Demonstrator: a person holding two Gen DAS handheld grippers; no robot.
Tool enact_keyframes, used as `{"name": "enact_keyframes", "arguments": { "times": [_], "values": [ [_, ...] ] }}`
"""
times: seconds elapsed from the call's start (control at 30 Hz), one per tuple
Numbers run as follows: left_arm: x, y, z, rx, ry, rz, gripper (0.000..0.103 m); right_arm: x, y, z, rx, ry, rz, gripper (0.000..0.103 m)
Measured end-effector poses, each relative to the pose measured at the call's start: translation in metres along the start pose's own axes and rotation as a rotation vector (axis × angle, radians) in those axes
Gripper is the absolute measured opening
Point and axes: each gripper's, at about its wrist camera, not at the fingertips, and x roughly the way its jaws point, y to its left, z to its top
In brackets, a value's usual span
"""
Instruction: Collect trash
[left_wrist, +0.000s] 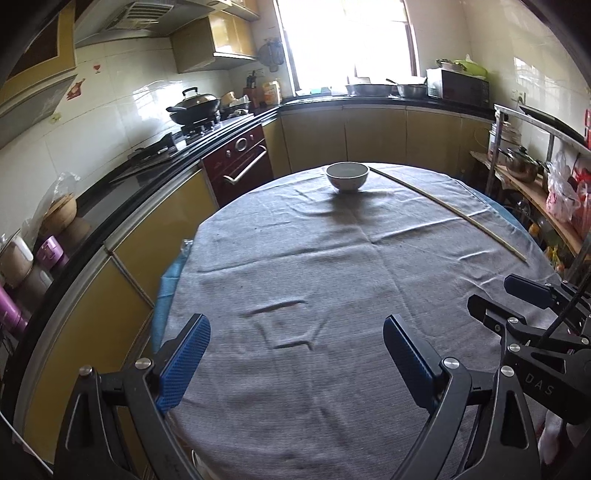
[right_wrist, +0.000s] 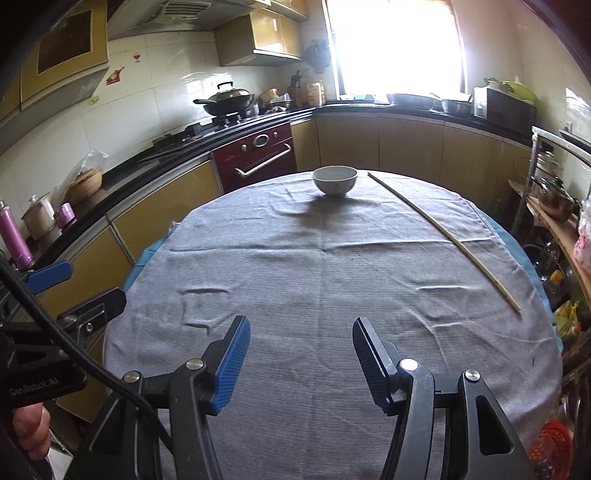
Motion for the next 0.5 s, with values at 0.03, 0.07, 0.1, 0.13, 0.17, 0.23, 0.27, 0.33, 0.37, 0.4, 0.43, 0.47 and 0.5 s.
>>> {"name": "enact_keyframes", "arguments": {
  "times": [0.03,0.07,0.1,0.13,0.17,0.23,0.27,0.33,0.37,0.4,0.43,0.47,0.5],
  "values": [
    [0.001,-0.004,0.001,0.005,0.002,-0.007,0.095,-0.001,-0.005,-0.001,0.005,-0.002,-0.006,0.062],
    [0.003,-0.008,0.002,0.009,0.005,-0.015,0.095,-0.001,-0.01,-0.001,0.011,-0.002,-0.01,0.062],
    [0.005,-0.012,0.003,0.01,0.009,-0.023,0.095,-0.002,-0.014,-0.002,0.017,-0.001,-0.014,0.062],
    [0.008,-0.014,0.003,0.012,0.013,-0.031,0.095,-0.002,-0.018,-0.003,0.023,0.0,-0.019,0.062],
    [0.01,-0.018,0.003,0.013,0.017,-0.038,0.095,-0.001,-0.023,-0.004,0.029,0.002,-0.026,0.062],
    [0.017,-0.024,0.003,0.017,0.024,-0.05,0.095,-0.001,-0.03,-0.007,0.038,0.006,-0.036,0.063],
    [0.021,-0.026,0.002,0.018,0.029,-0.06,0.095,0.001,-0.035,-0.008,0.045,0.01,-0.044,0.064],
    [0.037,-0.029,-0.001,0.017,0.052,-0.073,0.095,0.005,-0.042,-0.012,0.055,0.019,-0.058,0.064],
    [0.047,-0.03,-0.003,0.017,0.067,-0.074,0.095,0.009,-0.047,-0.015,0.061,0.027,-0.069,0.064],
    [0.056,-0.03,-0.006,0.015,0.081,-0.076,0.095,0.013,-0.051,-0.018,0.068,0.035,-0.079,0.064],
    [0.065,-0.03,-0.009,0.012,0.096,-0.078,0.095,0.018,-0.055,-0.021,0.074,0.045,-0.089,0.064],
    [0.078,-0.03,-0.013,0.008,0.117,-0.075,0.095,0.025,-0.061,-0.026,0.082,0.057,-0.103,0.064],
    [0.087,-0.03,-0.017,0.009,0.128,-0.073,0.095,0.031,-0.066,-0.03,0.091,0.068,-0.114,0.064]
  ]
}}
